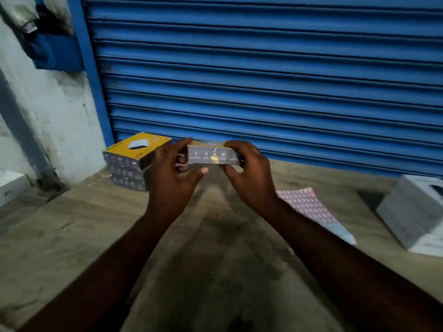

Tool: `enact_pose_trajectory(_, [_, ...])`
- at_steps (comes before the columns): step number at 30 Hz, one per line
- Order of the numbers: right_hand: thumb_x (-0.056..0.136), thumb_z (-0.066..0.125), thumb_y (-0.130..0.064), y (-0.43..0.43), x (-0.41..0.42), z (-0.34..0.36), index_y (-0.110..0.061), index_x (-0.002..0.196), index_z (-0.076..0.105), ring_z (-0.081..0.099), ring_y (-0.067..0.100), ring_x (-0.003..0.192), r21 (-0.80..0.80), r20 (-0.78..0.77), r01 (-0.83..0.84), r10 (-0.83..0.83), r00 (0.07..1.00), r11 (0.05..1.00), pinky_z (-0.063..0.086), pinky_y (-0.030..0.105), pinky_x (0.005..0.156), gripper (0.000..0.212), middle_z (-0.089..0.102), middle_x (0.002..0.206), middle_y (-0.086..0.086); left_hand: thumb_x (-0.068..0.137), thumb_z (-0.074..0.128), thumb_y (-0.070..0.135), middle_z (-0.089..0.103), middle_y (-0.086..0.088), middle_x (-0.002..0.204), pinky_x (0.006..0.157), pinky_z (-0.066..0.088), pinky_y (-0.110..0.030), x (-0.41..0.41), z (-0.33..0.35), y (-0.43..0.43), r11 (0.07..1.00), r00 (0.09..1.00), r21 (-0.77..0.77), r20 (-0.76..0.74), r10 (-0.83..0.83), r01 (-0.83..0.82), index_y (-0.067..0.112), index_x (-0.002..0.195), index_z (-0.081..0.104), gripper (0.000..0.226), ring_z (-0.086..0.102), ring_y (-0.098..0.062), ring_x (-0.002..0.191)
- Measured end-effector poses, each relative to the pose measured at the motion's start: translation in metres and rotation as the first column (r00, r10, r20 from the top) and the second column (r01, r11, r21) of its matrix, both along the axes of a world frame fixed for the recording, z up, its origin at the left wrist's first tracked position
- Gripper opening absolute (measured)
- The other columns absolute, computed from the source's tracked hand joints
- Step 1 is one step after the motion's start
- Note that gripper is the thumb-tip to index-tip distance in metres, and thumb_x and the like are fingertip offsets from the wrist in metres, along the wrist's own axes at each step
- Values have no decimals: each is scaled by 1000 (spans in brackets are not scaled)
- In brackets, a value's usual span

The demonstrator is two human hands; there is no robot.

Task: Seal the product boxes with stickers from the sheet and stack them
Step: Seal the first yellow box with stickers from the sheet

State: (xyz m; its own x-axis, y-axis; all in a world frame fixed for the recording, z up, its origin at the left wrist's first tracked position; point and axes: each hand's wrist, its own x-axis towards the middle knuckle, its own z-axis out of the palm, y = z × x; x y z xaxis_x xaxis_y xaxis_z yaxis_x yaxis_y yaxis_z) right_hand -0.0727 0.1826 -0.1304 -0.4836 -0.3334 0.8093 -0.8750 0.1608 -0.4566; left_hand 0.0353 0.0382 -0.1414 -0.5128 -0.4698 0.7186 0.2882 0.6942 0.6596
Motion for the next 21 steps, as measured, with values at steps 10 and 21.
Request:
enact_pose_trajectory(10, [79,81,-28,153,-26,5,-18,118,66,66,9,96,52,217,-70,58,975,996,57,28,74,43,68,111,-5,82,75,34,62,11,117,88,54,-21,-51,-4,124,981,981,32,22,-194,193,21,130,52,55,63,0,105])
enact_pose_trajectory(21, [81,79,-30,207,-63,26,-20,117,68,64,-3,94,80,319,-155,122,940,985,48,8,74,39,69,110,-9,78,66,54,65,13,106,70,51,-18,-95,-11,183,948,976,242,23,-217,205,20,124,54,59,65,9,87])
